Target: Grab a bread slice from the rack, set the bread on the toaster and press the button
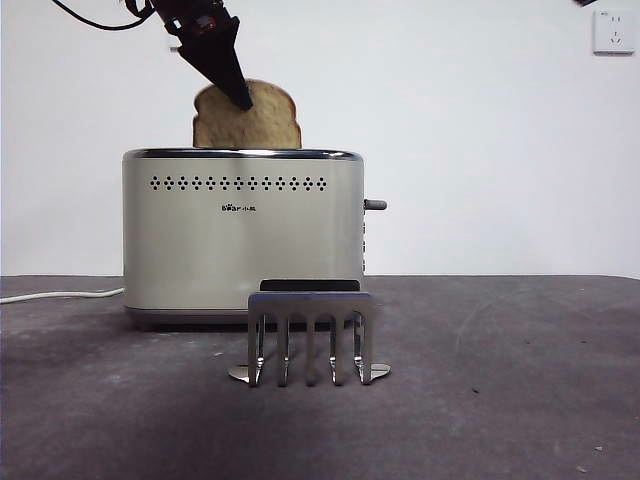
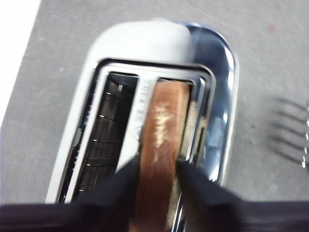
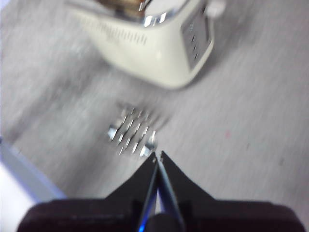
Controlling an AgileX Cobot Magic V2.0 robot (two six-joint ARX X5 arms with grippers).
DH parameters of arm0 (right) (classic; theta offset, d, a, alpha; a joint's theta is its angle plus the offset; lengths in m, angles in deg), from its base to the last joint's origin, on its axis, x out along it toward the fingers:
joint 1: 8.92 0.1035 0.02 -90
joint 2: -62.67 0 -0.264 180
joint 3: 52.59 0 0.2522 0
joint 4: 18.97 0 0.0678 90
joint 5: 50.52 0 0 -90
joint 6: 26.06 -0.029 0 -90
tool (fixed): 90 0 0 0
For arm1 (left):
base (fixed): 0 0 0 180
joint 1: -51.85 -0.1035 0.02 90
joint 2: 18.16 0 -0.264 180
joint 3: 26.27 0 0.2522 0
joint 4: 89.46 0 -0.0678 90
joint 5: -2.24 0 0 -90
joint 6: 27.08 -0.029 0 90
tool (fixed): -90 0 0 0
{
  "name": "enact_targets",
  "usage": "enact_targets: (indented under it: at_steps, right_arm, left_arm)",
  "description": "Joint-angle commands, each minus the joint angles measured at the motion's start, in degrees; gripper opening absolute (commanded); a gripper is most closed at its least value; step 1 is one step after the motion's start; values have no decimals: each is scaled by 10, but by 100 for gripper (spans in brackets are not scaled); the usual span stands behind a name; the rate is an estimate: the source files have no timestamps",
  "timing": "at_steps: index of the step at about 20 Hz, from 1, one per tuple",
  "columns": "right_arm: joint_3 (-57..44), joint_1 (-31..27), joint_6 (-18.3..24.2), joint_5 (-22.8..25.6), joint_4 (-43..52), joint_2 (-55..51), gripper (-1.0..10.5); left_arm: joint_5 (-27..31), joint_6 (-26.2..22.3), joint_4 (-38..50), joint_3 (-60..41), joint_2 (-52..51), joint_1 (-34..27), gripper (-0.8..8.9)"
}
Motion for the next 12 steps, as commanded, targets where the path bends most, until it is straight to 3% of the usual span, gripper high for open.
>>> enact_targets:
  at_steps: [1,5,8,12]
  right_arm:
    - [1,2,-24,-1,43,22,-12]
    - [1,2,-60,-2,142,71,-12]
    - [1,2,-100,-54,238,116,-12]
    - [1,6,-166,-76,377,196,-12]
  left_arm:
    - [-2,40,2,-3,5,0,380]
    - [-1,81,3,-2,4,0,381]
    - [-1,131,2,-2,-10,0,381]
    - [-2,239,-6,-2,-62,0,377]
